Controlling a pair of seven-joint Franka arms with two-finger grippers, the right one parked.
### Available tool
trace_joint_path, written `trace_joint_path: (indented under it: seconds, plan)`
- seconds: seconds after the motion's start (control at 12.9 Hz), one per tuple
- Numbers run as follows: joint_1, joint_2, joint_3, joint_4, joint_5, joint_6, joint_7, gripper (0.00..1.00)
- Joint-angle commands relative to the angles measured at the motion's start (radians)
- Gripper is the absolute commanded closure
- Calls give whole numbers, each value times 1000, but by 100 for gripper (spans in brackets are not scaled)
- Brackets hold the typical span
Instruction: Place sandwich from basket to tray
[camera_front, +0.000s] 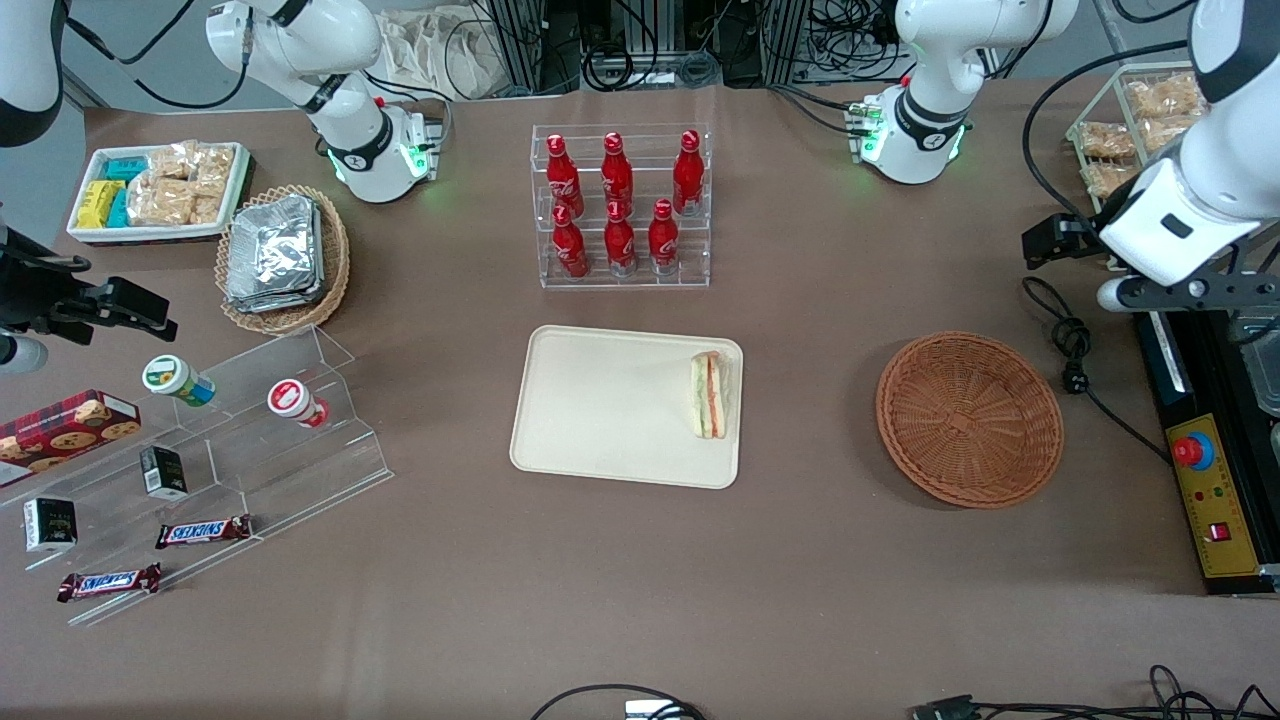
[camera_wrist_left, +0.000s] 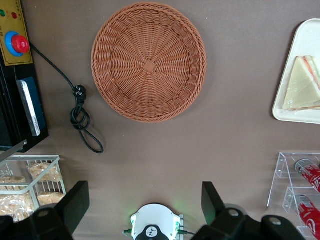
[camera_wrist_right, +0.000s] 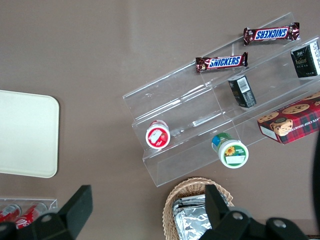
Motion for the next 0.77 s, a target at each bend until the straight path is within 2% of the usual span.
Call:
trace_joint_path:
  seconds: [0.0,0.23,0.7]
  plan:
    - [-21,-66,25,-76,-13,39,13,1]
    - [-66,-63,92,-76,-15,45,13,1]
    - [-61,-32,91,-46,-36,55,12,0]
